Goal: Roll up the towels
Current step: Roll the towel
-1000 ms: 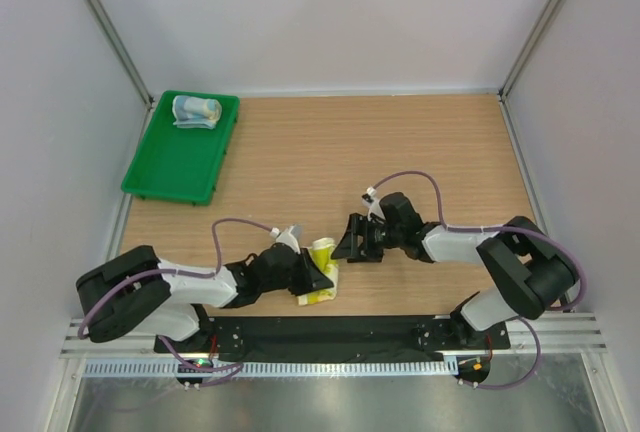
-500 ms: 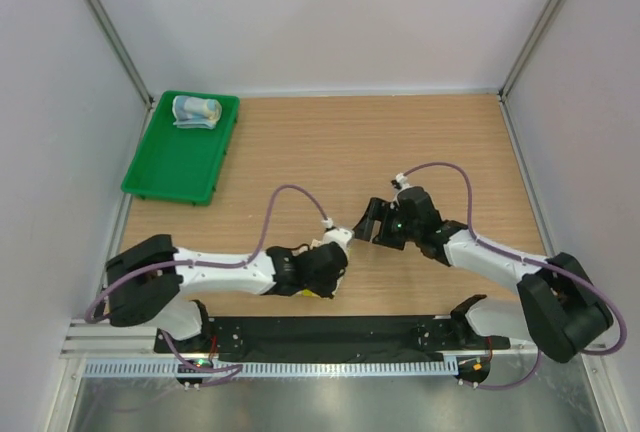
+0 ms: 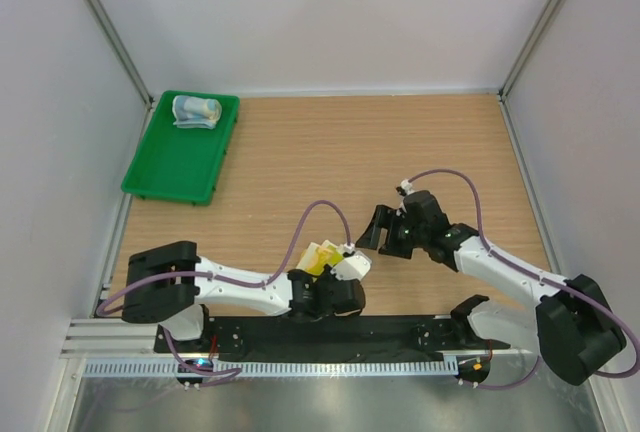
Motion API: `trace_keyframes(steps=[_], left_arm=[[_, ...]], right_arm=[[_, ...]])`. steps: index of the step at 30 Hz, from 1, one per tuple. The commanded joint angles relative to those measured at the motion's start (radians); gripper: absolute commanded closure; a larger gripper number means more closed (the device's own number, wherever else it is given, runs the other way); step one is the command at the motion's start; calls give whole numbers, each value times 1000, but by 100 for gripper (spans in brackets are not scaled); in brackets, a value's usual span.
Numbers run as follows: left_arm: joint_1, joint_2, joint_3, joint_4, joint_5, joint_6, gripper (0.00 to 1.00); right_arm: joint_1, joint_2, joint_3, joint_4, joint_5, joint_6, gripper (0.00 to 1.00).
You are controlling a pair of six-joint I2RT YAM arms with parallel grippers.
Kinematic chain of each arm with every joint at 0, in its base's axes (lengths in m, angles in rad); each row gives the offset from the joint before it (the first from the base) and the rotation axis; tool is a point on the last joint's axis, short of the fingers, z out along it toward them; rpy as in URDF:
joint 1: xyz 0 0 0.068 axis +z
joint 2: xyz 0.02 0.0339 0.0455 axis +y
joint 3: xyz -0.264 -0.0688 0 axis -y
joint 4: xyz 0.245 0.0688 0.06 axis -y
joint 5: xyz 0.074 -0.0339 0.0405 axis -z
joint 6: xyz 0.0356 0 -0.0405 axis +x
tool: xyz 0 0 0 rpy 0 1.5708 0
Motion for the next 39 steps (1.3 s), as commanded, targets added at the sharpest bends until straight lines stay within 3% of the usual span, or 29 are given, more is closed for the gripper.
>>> trace_keyframes(steps=[1, 13, 29, 30, 33, 34, 38, 39], left_arm=[[-1, -45, -51, -23, -36, -58, 100], [-1, -130, -118, 5, -27, -51, 100], [-1, -196, -172, 36, -27, -34, 100], [-1, -199, -171, 37, -29, -34, 100], [-1, -209, -175, 32, -41, -40, 100], [-1, -212, -177, 31, -47, -47, 100], [-1, -232, -183, 20, -65, -58, 100], [-1, -238, -184, 19, -70, -61, 100]], right_arm=[[22, 14, 1, 62, -98, -18, 20], [118, 280, 55, 242, -120, -6, 21], [157, 434, 139, 306, -130, 9, 27], [169, 439, 136, 311, -127, 14, 29], [187, 455, 124, 335, -123, 26, 53], [190, 460, 121, 338, -121, 28, 68], [190, 451, 104, 319, -85, 26, 93], [187, 443, 104, 276, -71, 17, 95]])
